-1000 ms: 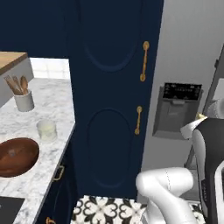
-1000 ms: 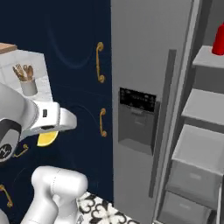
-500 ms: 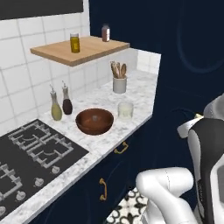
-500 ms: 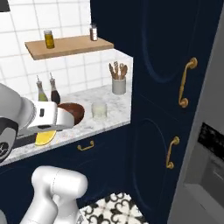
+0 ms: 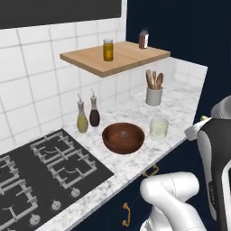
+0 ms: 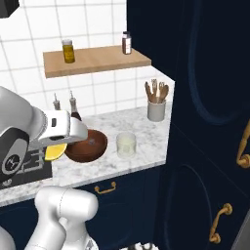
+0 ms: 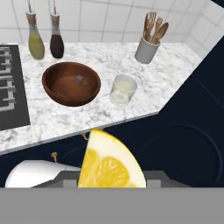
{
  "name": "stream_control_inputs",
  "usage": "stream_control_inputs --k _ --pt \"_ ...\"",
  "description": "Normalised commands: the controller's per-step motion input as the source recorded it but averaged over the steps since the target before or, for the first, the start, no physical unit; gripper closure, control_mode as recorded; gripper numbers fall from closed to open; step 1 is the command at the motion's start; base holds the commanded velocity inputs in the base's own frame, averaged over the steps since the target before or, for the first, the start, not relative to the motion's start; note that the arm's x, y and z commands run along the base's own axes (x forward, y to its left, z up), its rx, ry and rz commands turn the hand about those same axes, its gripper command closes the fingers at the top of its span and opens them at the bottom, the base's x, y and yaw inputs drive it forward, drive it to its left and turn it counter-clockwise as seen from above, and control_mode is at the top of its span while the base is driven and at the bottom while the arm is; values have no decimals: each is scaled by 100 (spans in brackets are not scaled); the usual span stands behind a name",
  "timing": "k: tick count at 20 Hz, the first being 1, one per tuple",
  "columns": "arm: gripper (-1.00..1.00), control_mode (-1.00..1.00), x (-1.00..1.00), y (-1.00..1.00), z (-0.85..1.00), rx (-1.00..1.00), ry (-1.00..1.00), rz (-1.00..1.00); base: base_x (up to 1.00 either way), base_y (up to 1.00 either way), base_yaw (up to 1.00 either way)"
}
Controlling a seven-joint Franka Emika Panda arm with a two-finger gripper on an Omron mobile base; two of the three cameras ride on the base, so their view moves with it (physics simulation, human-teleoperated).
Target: Grab a lemon wedge from the fridge and one ice cube from the ice bowl, and put them in the glass of lemonade.
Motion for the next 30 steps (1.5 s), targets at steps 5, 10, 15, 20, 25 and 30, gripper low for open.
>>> stream_control_inputs --k 5,10,15,20,25,30 --pt "100 100 0 0 0 0 0 0 45 -20 16" --pt "100 100 0 0 0 0 0 0 38 -8 14" --pt "100 100 0 0 0 0 0 0 56 -27 29" --pt "100 100 0 0 0 0 0 0 5 -41 11" --pt "100 100 0 0 0 0 0 0 43 -16 -1" --pt "100 100 0 0 0 0 0 0 51 0 0"
